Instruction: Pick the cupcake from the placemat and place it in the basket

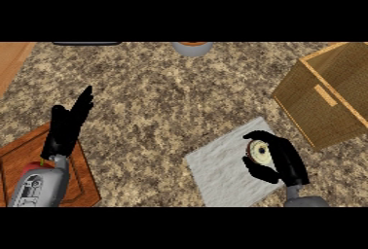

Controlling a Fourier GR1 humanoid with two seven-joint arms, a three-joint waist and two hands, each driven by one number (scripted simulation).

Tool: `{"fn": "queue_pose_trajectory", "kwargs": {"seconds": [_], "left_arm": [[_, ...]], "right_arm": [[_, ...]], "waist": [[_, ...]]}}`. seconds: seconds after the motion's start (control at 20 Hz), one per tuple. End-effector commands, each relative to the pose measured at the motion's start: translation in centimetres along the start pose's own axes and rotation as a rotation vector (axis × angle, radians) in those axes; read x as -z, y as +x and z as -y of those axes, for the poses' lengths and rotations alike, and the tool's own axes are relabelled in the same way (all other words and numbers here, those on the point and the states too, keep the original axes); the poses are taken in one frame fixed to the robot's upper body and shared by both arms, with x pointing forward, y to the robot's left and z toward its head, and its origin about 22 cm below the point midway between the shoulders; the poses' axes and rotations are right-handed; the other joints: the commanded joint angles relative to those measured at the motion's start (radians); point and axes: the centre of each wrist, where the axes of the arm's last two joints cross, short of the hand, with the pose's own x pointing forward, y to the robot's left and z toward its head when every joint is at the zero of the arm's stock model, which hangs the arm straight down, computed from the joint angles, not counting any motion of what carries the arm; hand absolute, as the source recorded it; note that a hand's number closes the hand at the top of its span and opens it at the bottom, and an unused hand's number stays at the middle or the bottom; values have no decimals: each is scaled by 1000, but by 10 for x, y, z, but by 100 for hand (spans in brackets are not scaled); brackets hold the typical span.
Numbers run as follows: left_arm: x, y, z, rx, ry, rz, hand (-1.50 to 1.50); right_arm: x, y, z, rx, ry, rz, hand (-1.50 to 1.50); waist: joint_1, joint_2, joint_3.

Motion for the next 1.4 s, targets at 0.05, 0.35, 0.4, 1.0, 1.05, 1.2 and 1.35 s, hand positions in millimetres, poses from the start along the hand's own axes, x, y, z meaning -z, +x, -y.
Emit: {"fn": "queue_pose_trajectory", "kwargs": {"seconds": [0.05, 0.35, 0.4, 1.0, 1.05, 1.2, 1.35], "left_arm": [[-4, 10, -2, -10, -13, -1, 0], [-1, 2, 8, 2, -9, 6, 0], [0, 2, 5, 7, -4, 2, 0], [-3, 2, -1, 7, 13, 2, 0], [-5, 1, -3, -13, 12, -7, 0], [-1, -7, -17, -6, 28, -5, 0], [-2, 8, -3, -6, 6, -4, 0]], "right_arm": [[-6, -20, -8, -114, -30, 40, 150], [16, 19, -21, -498, 187, 88, 150], [17, 28, -19, -570, 239, 101, 150], [11, 122, -24, -503, 236, 245, 150], [-2, 127, -18, -439, 212, 233, 150], [-9, 152, 10, -283, 180, 298, 150], [-28, 169, 31, -111, 115, 321, 150]], "waist": [[1, -1, 0], [17, 1, -3], [16, -1, -4], [-1, -3, 0], [-8, -6, 0], [-17, -4, -1], [-15, -7, 0]]}}
